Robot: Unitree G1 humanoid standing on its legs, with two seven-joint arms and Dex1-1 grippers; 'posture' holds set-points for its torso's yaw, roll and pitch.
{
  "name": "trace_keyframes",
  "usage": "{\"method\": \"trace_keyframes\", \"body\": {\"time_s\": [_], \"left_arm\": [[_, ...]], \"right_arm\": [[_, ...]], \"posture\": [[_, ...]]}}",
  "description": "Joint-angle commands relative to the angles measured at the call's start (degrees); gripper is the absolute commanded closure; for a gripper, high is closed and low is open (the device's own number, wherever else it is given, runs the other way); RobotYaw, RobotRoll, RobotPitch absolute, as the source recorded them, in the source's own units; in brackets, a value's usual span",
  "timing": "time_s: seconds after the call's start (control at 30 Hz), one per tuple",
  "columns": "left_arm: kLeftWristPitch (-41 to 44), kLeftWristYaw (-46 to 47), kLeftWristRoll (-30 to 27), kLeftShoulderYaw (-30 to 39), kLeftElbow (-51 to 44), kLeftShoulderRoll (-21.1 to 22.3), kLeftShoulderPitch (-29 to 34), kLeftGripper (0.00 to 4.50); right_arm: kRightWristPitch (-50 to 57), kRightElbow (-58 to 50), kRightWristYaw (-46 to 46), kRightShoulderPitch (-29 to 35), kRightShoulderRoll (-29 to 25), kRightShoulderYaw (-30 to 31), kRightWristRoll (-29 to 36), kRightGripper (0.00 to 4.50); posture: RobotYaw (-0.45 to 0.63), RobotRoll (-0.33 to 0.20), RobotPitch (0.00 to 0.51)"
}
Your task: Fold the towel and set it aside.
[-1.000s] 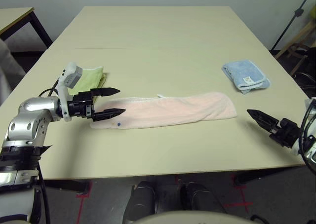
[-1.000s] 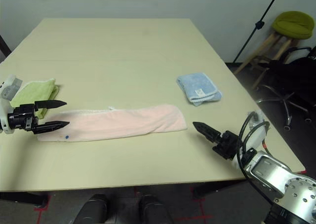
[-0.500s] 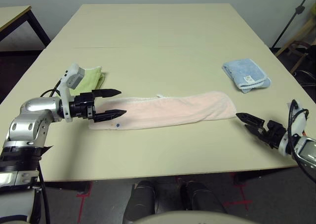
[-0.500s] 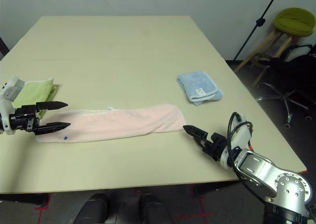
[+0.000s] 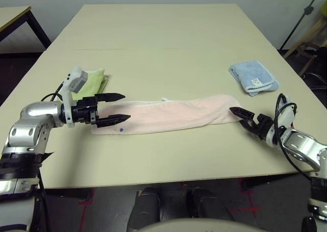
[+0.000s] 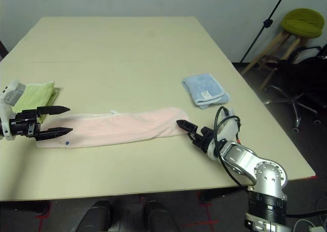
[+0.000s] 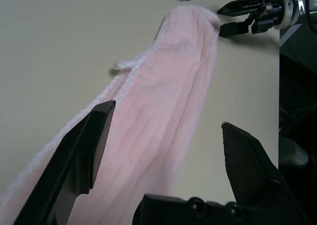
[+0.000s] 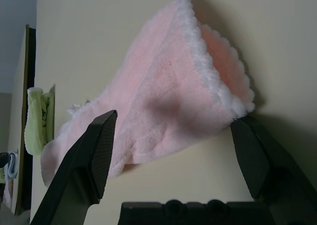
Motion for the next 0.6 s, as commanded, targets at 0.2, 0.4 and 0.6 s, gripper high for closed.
{"method": "trace_keyframes", "body": {"time_s": [0.2,0.4,0.6], "left_arm": [[1.0,0.8,-0.2,0.2,-1.3,0.0,0.3,0.00],[1.3,0.9,-0.3,0.1,-1.1,-0.2,0.0,0.00],[1.4,0.8,0.0,-0.4,-0.5,-0.4,-1.1,0.00]], "right_arm": [[-2.9,2.3,0.4,1.0,4.1,0.2,-5.0,2.85],[-8.7,-0.7,5.0,2.8,6.6,0.1,-11.8,4.47],[-14.6,-6.0,8.5,6.8,7.8,-2.2,-17.1,4.47]], "posture": [[0.14,0.000,0.118],[0.12,0.000,0.119],[0.11,0.000,0.122]]}}
